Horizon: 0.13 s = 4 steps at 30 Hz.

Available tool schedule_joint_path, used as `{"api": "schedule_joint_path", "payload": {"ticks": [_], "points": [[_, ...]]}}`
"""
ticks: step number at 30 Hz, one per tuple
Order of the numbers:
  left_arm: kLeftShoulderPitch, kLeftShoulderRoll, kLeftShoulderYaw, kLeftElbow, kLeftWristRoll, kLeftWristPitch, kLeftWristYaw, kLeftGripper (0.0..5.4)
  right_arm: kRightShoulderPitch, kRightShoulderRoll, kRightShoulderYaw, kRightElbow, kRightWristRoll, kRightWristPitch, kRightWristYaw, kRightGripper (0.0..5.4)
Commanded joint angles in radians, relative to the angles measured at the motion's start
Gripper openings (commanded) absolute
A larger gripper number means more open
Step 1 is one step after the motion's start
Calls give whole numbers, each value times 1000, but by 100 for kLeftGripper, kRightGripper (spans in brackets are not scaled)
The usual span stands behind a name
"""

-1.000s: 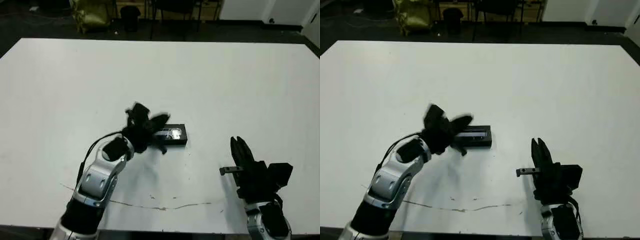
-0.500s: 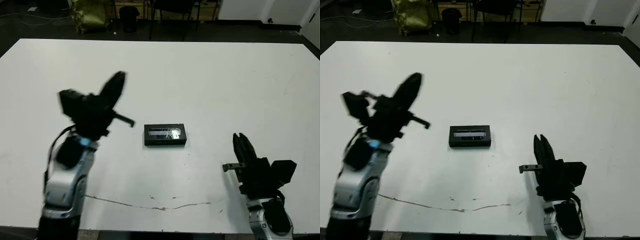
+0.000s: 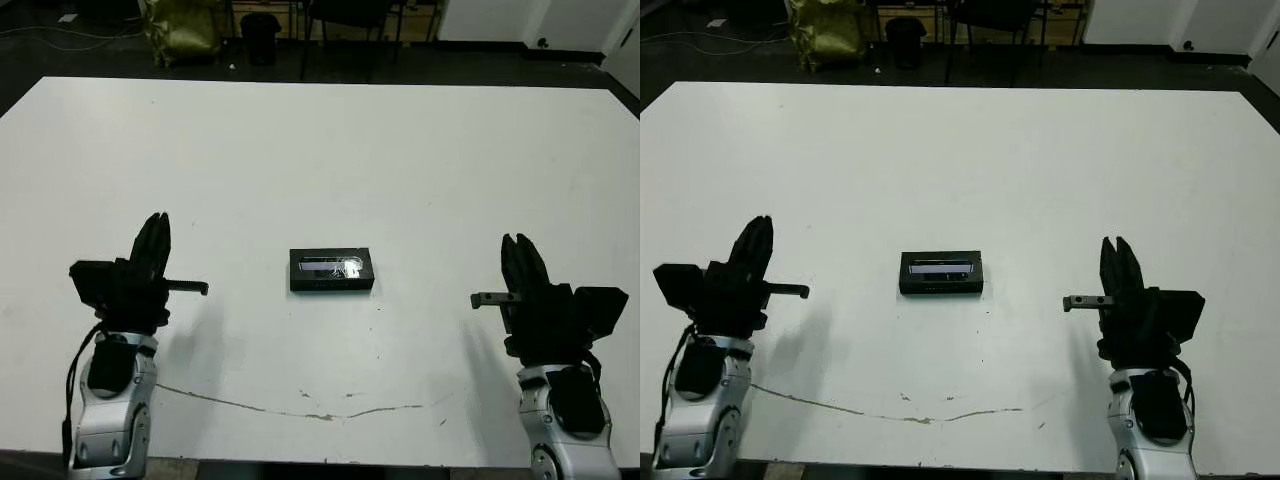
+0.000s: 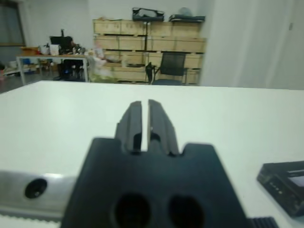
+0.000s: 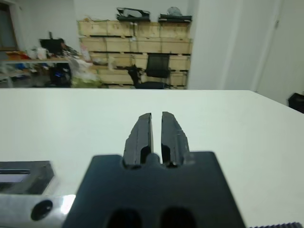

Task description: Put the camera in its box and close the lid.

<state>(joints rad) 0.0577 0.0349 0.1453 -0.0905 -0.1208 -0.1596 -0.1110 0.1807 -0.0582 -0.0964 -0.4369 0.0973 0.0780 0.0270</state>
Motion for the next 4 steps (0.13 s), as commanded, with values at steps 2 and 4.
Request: {"api": "schedule_joint_path", "payload": {"ticks": [2, 4], "points": [[-5, -3, 9, 20, -14, 32, 25, 3, -29, 4, 0, 41, -29, 36, -30, 0], [-10, -1, 9, 20, -23, 34, 25, 3, -34, 7, -2, 59, -11, 22, -18, 0]]}}
